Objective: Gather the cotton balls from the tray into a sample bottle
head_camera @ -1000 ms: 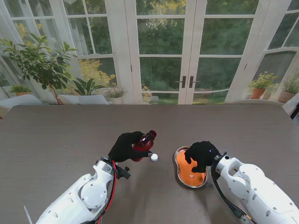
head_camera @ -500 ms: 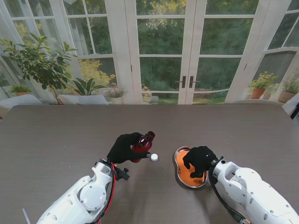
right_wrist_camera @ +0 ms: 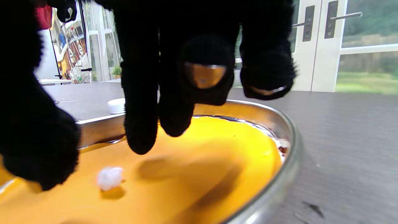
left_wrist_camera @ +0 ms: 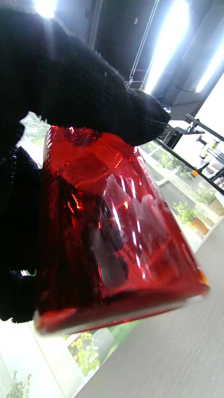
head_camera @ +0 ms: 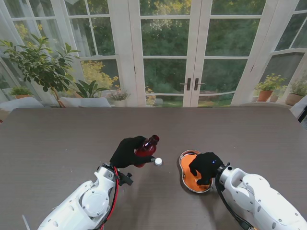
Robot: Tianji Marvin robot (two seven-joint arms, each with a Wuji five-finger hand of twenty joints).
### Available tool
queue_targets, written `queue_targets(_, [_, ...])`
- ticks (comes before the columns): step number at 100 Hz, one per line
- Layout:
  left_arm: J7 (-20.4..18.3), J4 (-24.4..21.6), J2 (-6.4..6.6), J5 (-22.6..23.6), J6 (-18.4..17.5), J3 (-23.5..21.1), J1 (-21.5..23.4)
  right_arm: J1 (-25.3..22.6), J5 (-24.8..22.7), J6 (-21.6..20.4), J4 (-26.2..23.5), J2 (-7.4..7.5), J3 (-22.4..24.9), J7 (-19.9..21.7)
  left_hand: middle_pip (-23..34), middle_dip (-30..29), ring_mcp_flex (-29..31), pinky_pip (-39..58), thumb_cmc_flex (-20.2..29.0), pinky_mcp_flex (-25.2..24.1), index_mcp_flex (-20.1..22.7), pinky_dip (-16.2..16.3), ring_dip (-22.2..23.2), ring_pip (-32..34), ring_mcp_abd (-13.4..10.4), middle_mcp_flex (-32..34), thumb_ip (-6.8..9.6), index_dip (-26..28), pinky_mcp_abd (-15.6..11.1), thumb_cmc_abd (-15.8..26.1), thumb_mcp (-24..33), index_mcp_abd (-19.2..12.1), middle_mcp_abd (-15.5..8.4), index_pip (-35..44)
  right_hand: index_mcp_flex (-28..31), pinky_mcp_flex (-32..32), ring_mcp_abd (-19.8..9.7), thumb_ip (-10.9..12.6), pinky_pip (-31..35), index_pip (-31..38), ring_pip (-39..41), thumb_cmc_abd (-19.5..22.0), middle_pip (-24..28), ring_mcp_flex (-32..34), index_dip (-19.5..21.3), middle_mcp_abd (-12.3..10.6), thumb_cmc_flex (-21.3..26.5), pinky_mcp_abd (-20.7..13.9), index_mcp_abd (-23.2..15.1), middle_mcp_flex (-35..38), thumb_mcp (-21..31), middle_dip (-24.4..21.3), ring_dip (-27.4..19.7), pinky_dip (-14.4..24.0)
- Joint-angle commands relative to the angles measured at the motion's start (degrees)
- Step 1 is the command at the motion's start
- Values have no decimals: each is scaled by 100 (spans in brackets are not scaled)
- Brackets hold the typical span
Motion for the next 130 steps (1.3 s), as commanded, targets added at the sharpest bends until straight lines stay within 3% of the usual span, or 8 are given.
queue_targets(1, [-110, -49, -10, -13, 19, -2, 12, -39, -47, 7, -43, 13, -38, 64, 253, 123, 163, -42, 1367, -73, 883, -85, 37, 1, -268, 542, 349, 161, -452, 873, 1601, -1739, -936, 1592, 239, 34, -155, 23, 272, 148, 228, -320, 151, 147, 178, -98, -192, 147, 130, 228, 322, 75, 82, 105])
queue_targets(42, [-130, -63, -9, -32, 22, 8, 16, -101, -145, 43, -148, 28, -9, 72, 259, 121, 173, -45, 1370, -69, 882, -85, 39, 2, -266, 543, 347, 166, -462, 891, 1574, -1743, -934, 1589, 307, 89, -146, -125, 312, 129, 320, -157, 109, 144, 19, -75, -16, 164, 169, 329, 298, 71, 114, 96])
queue_targets(58, [-125, -63, -11, -33, 22, 10, 17, -134, -181, 24, -204, 38, 14, 122, 259, 124, 175, -50, 1373, -75, 885, -87, 40, 0, -262, 549, 348, 168, -456, 858, 1591, -1739, -941, 1591, 286, 88, -144, -75, 314, 99, 323, -80, 88, 144, -24, -63, -23, 162, 183, 316, 303, 65, 114, 94])
queue_targets(64, [-124, -61, -11, -30, 18, 11, 16, -139, -205, 30, -224, 43, 14, 129, 258, 124, 161, -50, 1372, -75, 886, -87, 39, -5, -257, 547, 346, 169, -456, 869, 1593, -1739, -954, 1591, 277, 93, -155, -300, 328, 167, 343, 12, 86, 145, -234, -60, 16, 143, 178, 326, 265, 68, 120, 92])
queue_targets(82, [-119, -63, -13, -32, 11, 10, 21, -141, -290, 87, -283, 58, -3, 167, 258, 125, 165, -55, 1376, -80, 883, -87, 42, -3, -257, 541, 340, 171, -458, 898, 1561, -1736, -951, 1590, 216, 101, -154, -516, 339, 237, 367, 227, 80, 144, -475, -41, 86, 145, 179, 322, 196, 68, 126, 90])
queue_targets(104, [-110, -75, -12, -25, 13, -1, 36, -136, -294, 127, -344, 66, -6, 325, 260, 123, 163, -50, 1381, -81, 882, -84, 43, -3, -249, 543, 341, 171, -439, 897, 1555, -1713, -943, 1585, 192, 99, -148, -384, 345, 184, 383, 408, 75, 144, -579, -29, 37, 131, 226, 297, 158, 69, 130, 89])
queue_targets(115, [-104, -82, -11, -20, 16, -6, 44, -111, -318, 116, -341, 78, -61, 354, 257, 122, 160, -56, 1383, -90, 887, -85, 43, -3, -241, 540, 344, 172, -441, 892, 1563, -1714, -939, 1586, 221, 95, -192, -183, 351, 148, 416, 432, 81, 147, -536, -30, -44, 135, 238, 300, 154, 73, 140, 92])
queue_targets(130, [-103, -97, -7, -15, 29, -19, 64, -104, -290, 106, -341, 78, -106, 407, 260, 124, 161, -59, 1386, -90, 888, -86, 44, -2, -248, 543, 344, 173, -449, 893, 1567, -1724, -941, 1586, 270, 102, -166, -231, 361, 152, 455, 419, 84, 144, -523, -18, -31, 164, 251, 348, 118, 70, 154, 96])
